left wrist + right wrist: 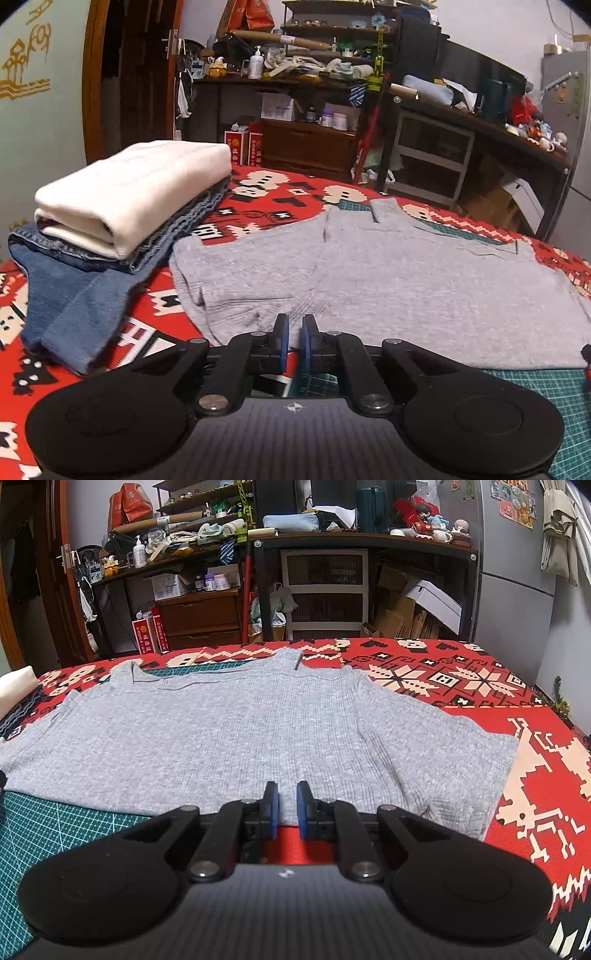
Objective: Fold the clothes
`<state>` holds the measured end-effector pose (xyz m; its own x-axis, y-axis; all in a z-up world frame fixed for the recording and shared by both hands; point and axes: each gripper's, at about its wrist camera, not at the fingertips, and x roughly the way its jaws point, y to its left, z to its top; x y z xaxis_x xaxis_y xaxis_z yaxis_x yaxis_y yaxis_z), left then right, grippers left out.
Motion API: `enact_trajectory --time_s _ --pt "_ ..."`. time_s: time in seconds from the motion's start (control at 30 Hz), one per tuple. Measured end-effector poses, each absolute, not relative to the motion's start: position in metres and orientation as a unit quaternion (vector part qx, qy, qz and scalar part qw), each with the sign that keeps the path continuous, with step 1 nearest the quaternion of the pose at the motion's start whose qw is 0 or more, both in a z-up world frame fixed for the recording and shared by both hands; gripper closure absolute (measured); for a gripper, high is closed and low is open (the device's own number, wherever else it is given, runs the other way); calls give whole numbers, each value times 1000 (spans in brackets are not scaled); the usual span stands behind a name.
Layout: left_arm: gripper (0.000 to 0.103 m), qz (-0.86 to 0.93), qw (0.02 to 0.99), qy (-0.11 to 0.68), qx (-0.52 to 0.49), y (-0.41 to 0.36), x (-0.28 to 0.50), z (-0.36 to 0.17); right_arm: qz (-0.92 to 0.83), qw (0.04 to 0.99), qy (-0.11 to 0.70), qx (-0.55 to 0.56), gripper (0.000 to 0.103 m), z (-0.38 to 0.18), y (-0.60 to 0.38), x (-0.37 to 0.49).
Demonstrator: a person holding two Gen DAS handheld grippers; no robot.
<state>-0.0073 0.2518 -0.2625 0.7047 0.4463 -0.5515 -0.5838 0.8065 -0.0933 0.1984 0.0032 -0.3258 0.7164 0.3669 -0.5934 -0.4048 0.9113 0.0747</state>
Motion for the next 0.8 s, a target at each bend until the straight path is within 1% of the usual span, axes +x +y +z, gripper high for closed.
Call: enact_trajectory --time_s 0.27,0.43,0.57,0.67,0.8 --pt "94 273 919 263 -107 246 -7 -259 209 925 314 -29 91 -326 3 198" --pt "94 230 937 257 -62 223 1 -253 209 925 315 -29 91 -325 4 198" --pt "94 199 942 267 -41 208 14 -257 209 925 315 -29 91 -325 4 198" --pt "93 205 937 279 -36 206 19 -263 210 925 315 -28 91 -326 3 198" --pt "93 226 931 281 -56 216 12 -265 209 925 316 -27 91 -326 3 199"
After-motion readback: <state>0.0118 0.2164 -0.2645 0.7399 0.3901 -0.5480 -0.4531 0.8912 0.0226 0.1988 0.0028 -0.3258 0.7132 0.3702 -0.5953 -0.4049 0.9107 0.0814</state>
